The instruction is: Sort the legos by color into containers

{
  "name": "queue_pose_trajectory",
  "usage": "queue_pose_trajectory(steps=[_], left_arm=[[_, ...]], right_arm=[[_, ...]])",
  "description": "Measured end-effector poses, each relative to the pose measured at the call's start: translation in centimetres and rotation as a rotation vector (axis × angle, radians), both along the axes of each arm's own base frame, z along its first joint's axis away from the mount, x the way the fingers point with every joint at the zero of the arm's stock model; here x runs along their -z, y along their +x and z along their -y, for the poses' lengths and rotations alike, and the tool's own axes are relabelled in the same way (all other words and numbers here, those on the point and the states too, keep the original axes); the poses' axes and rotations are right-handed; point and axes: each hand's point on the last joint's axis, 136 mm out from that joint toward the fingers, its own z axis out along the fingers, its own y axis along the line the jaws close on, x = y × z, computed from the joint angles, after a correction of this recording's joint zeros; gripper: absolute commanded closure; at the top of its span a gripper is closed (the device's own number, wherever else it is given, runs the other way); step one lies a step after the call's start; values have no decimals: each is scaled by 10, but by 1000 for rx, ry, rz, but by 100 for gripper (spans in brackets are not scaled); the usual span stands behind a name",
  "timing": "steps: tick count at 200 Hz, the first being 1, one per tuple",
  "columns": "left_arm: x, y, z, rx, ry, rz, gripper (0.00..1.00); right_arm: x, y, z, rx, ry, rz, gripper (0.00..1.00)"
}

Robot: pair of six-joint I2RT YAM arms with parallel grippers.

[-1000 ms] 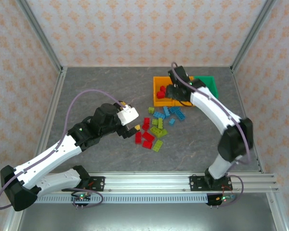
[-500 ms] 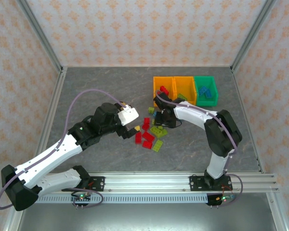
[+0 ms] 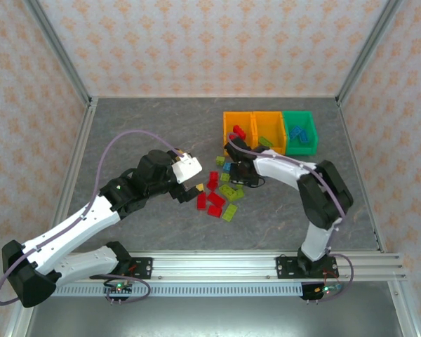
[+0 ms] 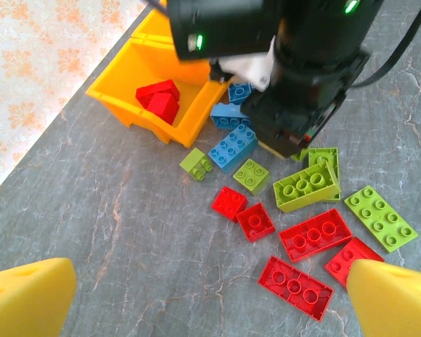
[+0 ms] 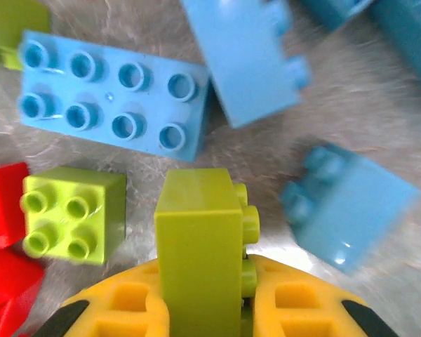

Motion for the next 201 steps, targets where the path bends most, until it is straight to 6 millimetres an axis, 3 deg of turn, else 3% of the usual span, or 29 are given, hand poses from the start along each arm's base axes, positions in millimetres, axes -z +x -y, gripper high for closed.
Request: queue_pose_trajectory(steps=[26,39,54,66,86,96,111,123,138,157,177,201], left_arm=[[1,0,0,0,2,-2,0],[1,0,0,0,2,-2,0],[0,0,0,0,1,-1,0],[0,0,0,0,1,0,0],[0,1,0,-4,3,0,0],[0,1,-1,-6,5,1,0],[0,1,-1,-9,9,3,0],[1,2,-2,-9,14,7,0],[1,2,-3,-10,18,10,0],[1,3,-3,-14,20,12,0],[1,3,-3,-16,21,12,0],[1,3,-3,-12,22,7,0]], right_arm=[[-68,16,23,52,-1,215,86],[-101,32,47,110,-8,314,86],[-128,66,84,206,-33,397,86],[-136,99,110,262,-66,419,87],[-129,158,135,308,-108,408,83],[-113,185,140,310,-113,385,81],[-84,209,143,302,-125,329,75],[-64,220,143,293,-134,282,64],[-48,222,141,270,-146,231,54],[-49,213,139,255,-143,201,50],[-68,192,140,249,-126,214,50],[-104,138,147,245,-94,266,52]])
